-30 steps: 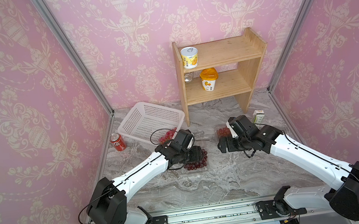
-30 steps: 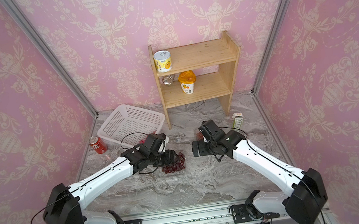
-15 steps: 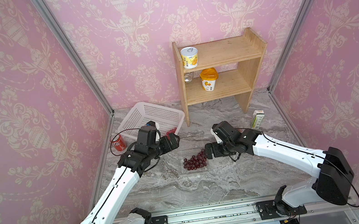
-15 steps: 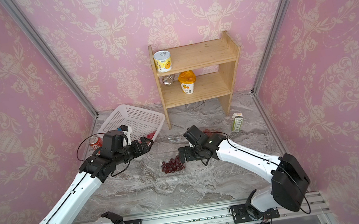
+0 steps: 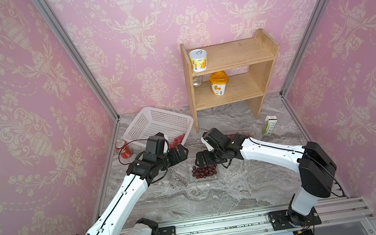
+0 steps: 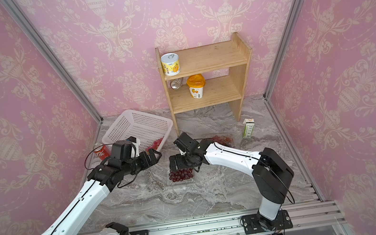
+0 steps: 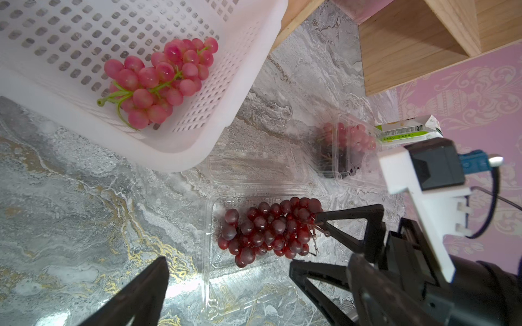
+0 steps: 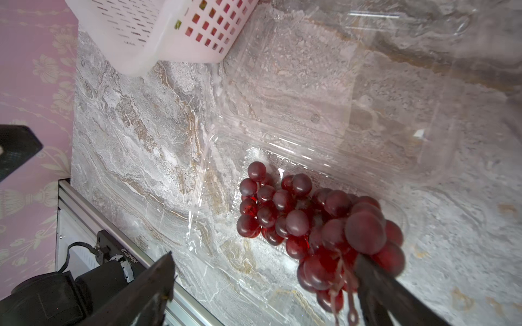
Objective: Pack grapes into containers
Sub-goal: Place the grape into the packing box.
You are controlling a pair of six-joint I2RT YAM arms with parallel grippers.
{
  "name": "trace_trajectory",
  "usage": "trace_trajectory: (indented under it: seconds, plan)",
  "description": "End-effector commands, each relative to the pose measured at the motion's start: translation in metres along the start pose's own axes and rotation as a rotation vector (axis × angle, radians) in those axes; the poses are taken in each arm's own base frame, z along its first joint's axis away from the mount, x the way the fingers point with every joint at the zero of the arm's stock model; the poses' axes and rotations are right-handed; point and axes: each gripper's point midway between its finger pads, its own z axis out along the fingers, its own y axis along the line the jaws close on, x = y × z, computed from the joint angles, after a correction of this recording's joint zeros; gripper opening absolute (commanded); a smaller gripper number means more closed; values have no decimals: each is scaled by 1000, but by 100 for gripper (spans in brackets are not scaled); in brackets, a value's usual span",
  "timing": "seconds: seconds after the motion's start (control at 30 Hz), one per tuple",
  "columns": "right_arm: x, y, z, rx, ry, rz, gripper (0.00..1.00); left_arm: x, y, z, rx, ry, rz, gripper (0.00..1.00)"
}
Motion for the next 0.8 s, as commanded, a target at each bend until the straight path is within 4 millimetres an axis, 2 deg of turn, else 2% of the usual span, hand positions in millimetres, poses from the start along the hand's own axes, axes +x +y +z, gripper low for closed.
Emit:
trace_trajectory:
  seconds: [0.0, 0.43, 0.63, 0.77]
  plan:
    - [4, 10, 7, -17, 18, 4, 100, 1, 3, 1, 6, 10, -7, 99]
    - [25, -14, 32, 59, 79, 25, 100, -2, 4, 16, 15, 38, -19, 99]
    - [16, -26, 21, 153, 60, -2, 100, -8, 3, 18, 11, 28, -18, 99]
    - [19, -25, 27, 150, 85, -7, 100, -15, 4, 17, 4, 22, -14, 99]
